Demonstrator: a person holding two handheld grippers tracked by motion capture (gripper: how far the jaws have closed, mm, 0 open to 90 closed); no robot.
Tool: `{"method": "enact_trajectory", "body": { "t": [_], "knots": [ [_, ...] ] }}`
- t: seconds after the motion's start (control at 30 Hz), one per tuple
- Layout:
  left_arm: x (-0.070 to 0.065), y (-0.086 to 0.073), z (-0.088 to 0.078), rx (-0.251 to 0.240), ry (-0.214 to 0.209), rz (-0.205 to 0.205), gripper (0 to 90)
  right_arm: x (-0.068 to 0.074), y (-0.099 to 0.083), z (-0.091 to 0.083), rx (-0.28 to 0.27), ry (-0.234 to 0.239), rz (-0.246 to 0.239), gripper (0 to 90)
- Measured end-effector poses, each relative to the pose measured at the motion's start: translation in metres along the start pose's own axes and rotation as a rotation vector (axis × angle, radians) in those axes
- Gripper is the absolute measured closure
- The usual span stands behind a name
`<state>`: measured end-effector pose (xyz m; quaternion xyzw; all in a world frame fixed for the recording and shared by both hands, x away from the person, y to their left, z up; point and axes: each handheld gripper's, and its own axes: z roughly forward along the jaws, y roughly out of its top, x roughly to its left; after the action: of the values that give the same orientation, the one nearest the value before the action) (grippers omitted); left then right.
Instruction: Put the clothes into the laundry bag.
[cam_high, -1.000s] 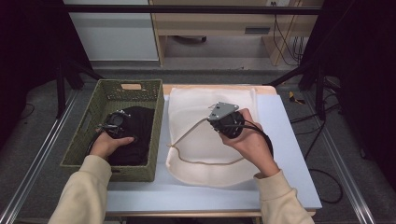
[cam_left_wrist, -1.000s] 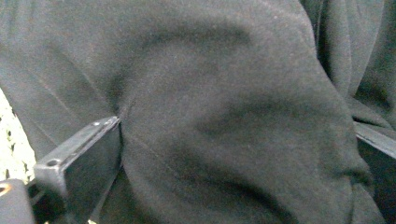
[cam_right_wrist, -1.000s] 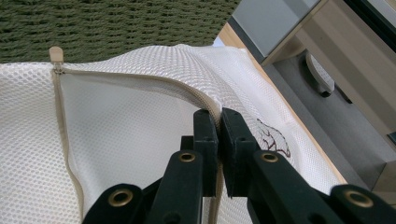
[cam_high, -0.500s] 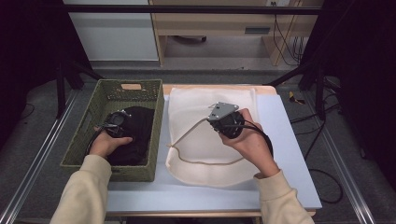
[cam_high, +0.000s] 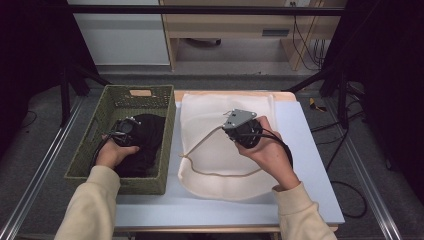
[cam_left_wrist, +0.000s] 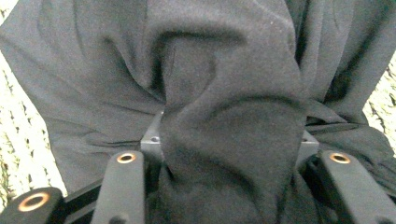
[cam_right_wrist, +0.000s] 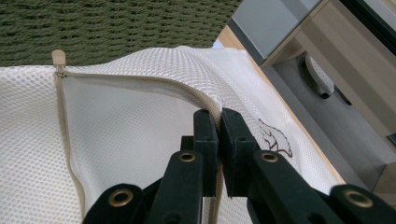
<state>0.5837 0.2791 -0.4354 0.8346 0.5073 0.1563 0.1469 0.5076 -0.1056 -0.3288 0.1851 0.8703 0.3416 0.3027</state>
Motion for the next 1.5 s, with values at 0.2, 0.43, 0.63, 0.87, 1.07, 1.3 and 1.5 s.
{"method": "enact_trajectory", "body": {
  "t": [0.2, 0.43, 0.63, 0.87, 1.07, 1.3, 1.5],
  "knots": [
    [0.004, 0.0, -0.002, -0.009, -0.011, 0.003, 56.0, 0.0, 0.0, 0.0, -0.003, 0.0, -0.001, 85.7],
    [0.004, 0.001, -0.004, -0.016, -0.002, -0.008, 59.5, -0.001, 0.0, -0.001, -0.003, 0.0, 0.0, 85.7],
    [0.006, 0.002, -0.01, -0.042, 0.01, -0.023, 61.9, -0.002, 0.0, -0.002, -0.007, -0.004, 0.003, 85.7],
    [0.008, 0.0, -0.016, -0.086, 0.026, -0.03, 62.4, -0.003, 0.0, -0.003, -0.008, -0.006, 0.003, 85.7],
    [0.012, -0.003, -0.031, -0.15, 0.044, -0.041, 62.7, -0.003, -0.001, -0.002, -0.007, -0.006, 0.003, 85.7],
    [0.013, -0.003, -0.058, -0.235, 0.055, -0.036, 62.6, -0.004, -0.001, -0.002, -0.007, -0.009, 0.005, 85.8],
    [0.011, -0.004, -0.086, -0.305, 0.076, -0.025, 62.6, -0.003, -0.001, -0.001, -0.01, -0.011, 0.005, 85.8]
  ]
}}
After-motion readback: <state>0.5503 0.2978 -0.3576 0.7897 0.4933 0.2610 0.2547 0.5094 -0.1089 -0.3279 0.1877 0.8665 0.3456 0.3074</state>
